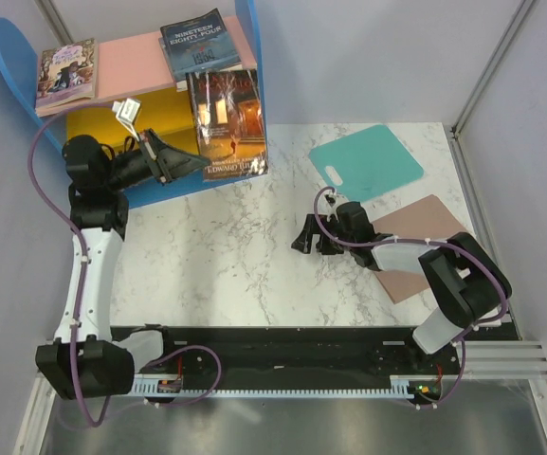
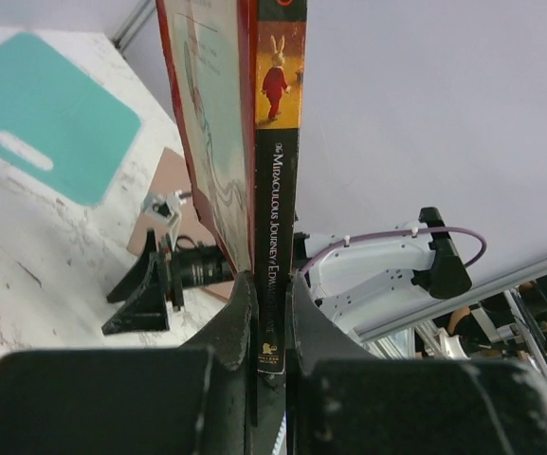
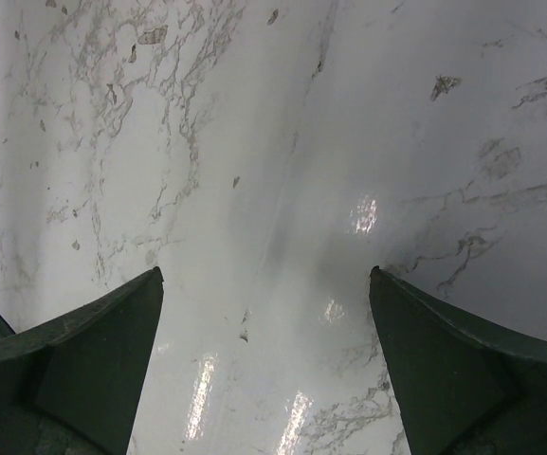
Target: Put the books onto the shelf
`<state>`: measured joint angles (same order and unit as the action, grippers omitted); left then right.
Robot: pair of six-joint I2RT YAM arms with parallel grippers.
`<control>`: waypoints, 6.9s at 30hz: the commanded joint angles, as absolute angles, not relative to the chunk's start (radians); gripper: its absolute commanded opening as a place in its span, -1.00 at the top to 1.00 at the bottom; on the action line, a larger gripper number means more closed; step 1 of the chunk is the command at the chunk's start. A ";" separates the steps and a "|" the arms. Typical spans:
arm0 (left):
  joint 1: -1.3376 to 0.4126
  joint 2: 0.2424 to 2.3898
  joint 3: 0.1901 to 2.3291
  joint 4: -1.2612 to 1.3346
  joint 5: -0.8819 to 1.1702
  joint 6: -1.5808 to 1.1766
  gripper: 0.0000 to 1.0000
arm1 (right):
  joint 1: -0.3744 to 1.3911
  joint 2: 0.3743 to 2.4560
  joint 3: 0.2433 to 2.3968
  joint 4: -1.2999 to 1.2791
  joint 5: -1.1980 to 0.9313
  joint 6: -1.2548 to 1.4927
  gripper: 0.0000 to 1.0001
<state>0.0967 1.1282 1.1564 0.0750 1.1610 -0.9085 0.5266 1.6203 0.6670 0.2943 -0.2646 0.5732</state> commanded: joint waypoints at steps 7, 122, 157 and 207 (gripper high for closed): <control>0.107 1.379 1.558 0.236 1.124 -1.163 0.96 | 0.535 1.651 0.608 0.147 -0.247 0.574 -0.96; 0.255 1.746 2.036 -0.360 0.959 -1.080 -0.02 | 0.575 1.028 0.827 -0.276 0.239 0.407 -0.96; 0.153 1.901 2.258 -0.224 0.830 -1.299 0.70 | 0.575 1.002 0.784 -0.250 0.218 0.429 -0.96; 0.146 1.875 2.307 -0.512 0.804 -1.043 -1.00 | 0.575 0.957 0.749 -0.255 0.209 0.434 -0.96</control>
